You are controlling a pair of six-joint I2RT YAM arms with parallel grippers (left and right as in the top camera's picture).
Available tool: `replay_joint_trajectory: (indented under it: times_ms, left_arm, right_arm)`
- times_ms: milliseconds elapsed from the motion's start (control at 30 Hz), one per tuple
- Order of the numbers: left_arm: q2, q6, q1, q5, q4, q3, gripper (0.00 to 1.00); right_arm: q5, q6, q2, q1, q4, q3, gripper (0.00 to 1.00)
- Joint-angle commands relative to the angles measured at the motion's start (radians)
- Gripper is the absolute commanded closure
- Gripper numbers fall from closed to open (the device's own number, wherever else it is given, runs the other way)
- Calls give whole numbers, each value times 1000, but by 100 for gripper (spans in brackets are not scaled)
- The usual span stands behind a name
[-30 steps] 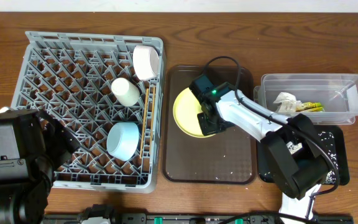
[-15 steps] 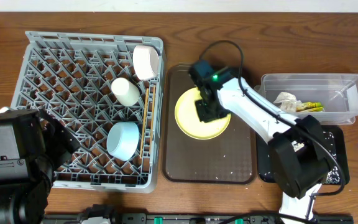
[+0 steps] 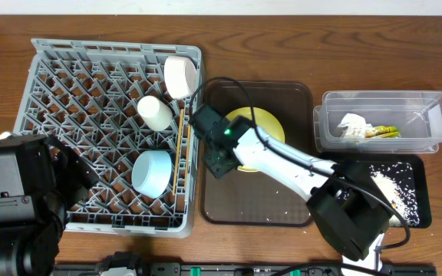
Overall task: Sort waste into correct bins and load items into the dishwasher
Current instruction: 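Lift the yellow plate and carry it over the dish rack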
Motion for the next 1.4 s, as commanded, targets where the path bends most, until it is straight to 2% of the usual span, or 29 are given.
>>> replay_joint_trajectory:
  times_ms: [0,133,200,233,267,300,333,467,567,700,833,1033,1133,1367]
  left_arm:
    - [0,13,4,-16,-3,0,2]
    - [0,13,4,-16,-3,0,2]
    - [0,13,4,-16,-3,0,2]
    - [0,13,4,-16,-3,0,2]
    - [0,13,4,-16,-3,0,2]
    - [0,13,4,-16,-3,0,2]
    - [0,13,4,-16,-3,0,2]
    - [0,13,4,-16,-3,0,2]
    - [0,13,4,-16,-3,0,2]
    - [0,13,4,-16,-3,0,2]
    - [0,13,4,-16,-3,0,2]
    - [0,13,4,-16,-3,0,2]
    - [0,13,4,-16,-3,0,2]
    - [0,13,4,-16,-3,0,2]
  right_arm:
    - [86,-15,-2,8,47,-50,50]
    - [86,-15,-1,7,151,-127,50]
    - [86,-15,-1,7,200,-165,55]
    - [86,-15,-1,7,207,-173,61]
    - [86,-15,-1,7,207,-180,77]
    - [86,-15,-1,7,205,-182,97]
    - [87,-15,-1,7,195,-181,99]
    - [86,26,-35,-5,113,-135,99]
    - [67,50,-131,-37,78,-82,99]
    - [-44,111,-295,-102,116,-50,99]
    - [-318,233,-447,-213,259,-50,99]
    - [-657,434,-481,-300,563,-51,99]
    - [-689,556,-458,-288,760,-56,99]
    - [-684,695,-353,-185,1143,-56,99]
